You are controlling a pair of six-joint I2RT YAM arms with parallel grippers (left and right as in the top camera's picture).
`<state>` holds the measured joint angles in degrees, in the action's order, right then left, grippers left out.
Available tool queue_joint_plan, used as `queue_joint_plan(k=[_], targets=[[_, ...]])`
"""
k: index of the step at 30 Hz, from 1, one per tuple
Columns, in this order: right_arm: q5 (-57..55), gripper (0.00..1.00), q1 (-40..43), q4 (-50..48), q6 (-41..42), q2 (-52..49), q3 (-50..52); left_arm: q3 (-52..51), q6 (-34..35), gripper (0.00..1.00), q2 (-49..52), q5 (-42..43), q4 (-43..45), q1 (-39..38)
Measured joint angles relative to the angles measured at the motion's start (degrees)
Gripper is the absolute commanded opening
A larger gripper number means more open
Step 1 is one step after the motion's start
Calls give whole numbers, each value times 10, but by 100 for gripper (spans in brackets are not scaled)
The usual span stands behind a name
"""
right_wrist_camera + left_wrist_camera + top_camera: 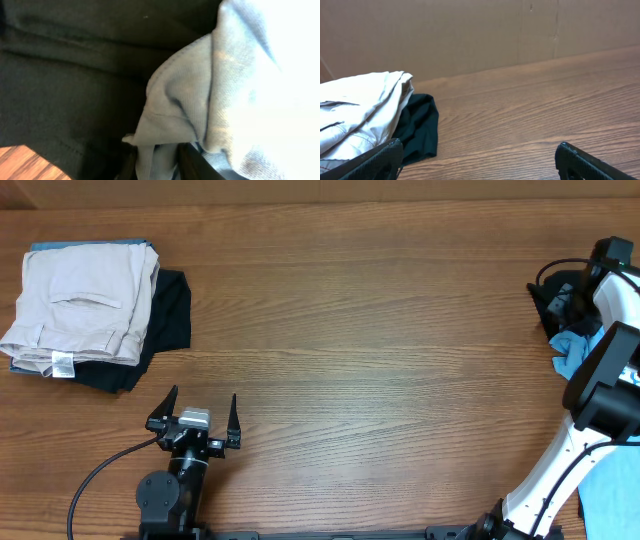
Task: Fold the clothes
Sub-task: 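Drag the blue t-shirt leftward and drop it mid-table with right gripper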
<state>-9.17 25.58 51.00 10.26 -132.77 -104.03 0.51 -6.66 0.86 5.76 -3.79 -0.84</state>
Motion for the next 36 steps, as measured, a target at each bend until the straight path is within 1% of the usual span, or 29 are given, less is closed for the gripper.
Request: queue_joint_plan(k=[2, 3, 5, 11, 13, 17, 18, 20, 25, 28, 31, 32, 36], targets=[[-1, 28, 0, 12, 0, 0, -4, 0, 0, 100, 0, 0, 0, 0], [0, 22, 0, 24, 0, 0, -9, 0, 0, 100, 0, 0, 0, 0], [2, 4, 0, 43, 0, 0, -24, 0, 0, 100, 0, 0, 0, 0], [3, 4, 0, 56, 2, 0, -43, 0, 0, 100, 0, 0, 0, 0], [3, 4, 0, 81, 2, 0, -63, 0, 0, 100, 0, 0, 0, 0], [3, 4, 0, 143, 2, 13, -134, 0, 0, 100, 0, 0, 0, 0], [4, 4, 0, 168, 2, 31, -160, 0, 0, 100, 0, 0, 0, 0], [3, 4, 0, 205, 2, 69, -178, 0, 0, 100, 0, 0, 0, 0], [19, 4, -2, 238, 2, 197, -187, 0, 0, 100, 0, 0, 0, 0], [59, 4, -19, 256, 2, 277, -190, 0, 0, 100, 0, 0, 0, 0], [114, 4, -80, 268, 2, 329, -195, 0, 0, 100, 0, 0, 0, 0], [151, 4, -130, 265, 4, 336, -196, 0, 0, 100, 0, 0, 0, 0], [194, 4, -297, 217, 31, 322, -196, 0, 0, 100, 0, 0, 0, 0]])
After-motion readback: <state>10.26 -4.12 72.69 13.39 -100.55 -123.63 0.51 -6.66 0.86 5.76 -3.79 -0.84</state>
